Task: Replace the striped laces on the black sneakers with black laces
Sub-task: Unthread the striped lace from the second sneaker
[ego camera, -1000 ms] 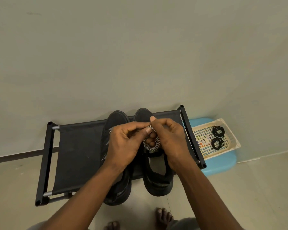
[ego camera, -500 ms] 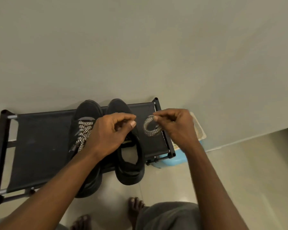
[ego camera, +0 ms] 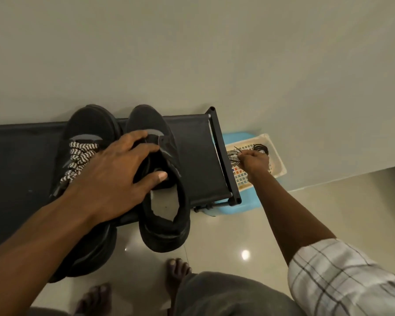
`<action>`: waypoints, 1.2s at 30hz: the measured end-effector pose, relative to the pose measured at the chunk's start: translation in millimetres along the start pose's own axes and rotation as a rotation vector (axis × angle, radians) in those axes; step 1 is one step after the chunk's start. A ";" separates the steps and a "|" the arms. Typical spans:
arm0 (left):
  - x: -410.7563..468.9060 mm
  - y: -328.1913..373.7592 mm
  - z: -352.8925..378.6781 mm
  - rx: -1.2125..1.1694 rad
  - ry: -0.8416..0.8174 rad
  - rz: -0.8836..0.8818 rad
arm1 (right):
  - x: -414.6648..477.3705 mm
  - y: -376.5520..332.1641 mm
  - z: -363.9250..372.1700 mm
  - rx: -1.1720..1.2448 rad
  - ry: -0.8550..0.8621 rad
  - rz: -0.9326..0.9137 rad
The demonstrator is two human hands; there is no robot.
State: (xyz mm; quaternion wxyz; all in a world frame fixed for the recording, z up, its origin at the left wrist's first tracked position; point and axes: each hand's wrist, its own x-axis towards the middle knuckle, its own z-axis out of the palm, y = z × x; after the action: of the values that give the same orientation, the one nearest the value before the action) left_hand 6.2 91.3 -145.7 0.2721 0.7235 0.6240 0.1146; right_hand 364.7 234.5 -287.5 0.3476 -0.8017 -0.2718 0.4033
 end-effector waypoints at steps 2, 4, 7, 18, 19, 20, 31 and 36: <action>0.0 -2.0 1.2 -0.015 0.011 0.001 | 15.1 10.8 12.8 -0.005 -0.001 -0.003; -1.8 -3.0 1.3 -0.023 0.025 0.007 | 23.0 19.6 21.0 -0.029 0.022 0.001; -2.1 -4.1 3.0 -0.017 0.034 0.019 | 26.5 28.9 25.9 -0.191 0.067 -0.093; -8.7 1.5 -9.9 0.027 0.100 0.070 | -25.8 -21.2 -8.3 -0.406 0.103 -0.376; -9.9 1.3 -13.6 0.007 0.134 0.078 | -38.3 -31.7 -12.5 -0.357 0.125 -0.405; -13.6 0.6 -19.8 -0.016 0.176 0.080 | -54.2 -44.1 -15.3 -0.308 0.140 -0.444; -69.2 -31.4 -62.5 -0.344 0.397 -0.431 | -284.6 -125.1 24.0 -0.110 -0.635 -0.616; -81.3 -33.5 -56.1 -0.423 0.309 -0.527 | -338.4 -101.1 41.2 -0.326 -0.774 -0.594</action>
State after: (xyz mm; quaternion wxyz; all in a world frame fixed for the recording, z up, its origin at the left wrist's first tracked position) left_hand -66.1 29.3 -103.2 0.3382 0.4401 0.7851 0.2749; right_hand 136.2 67.8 -71.9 0.1918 -0.5255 -0.6560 0.5067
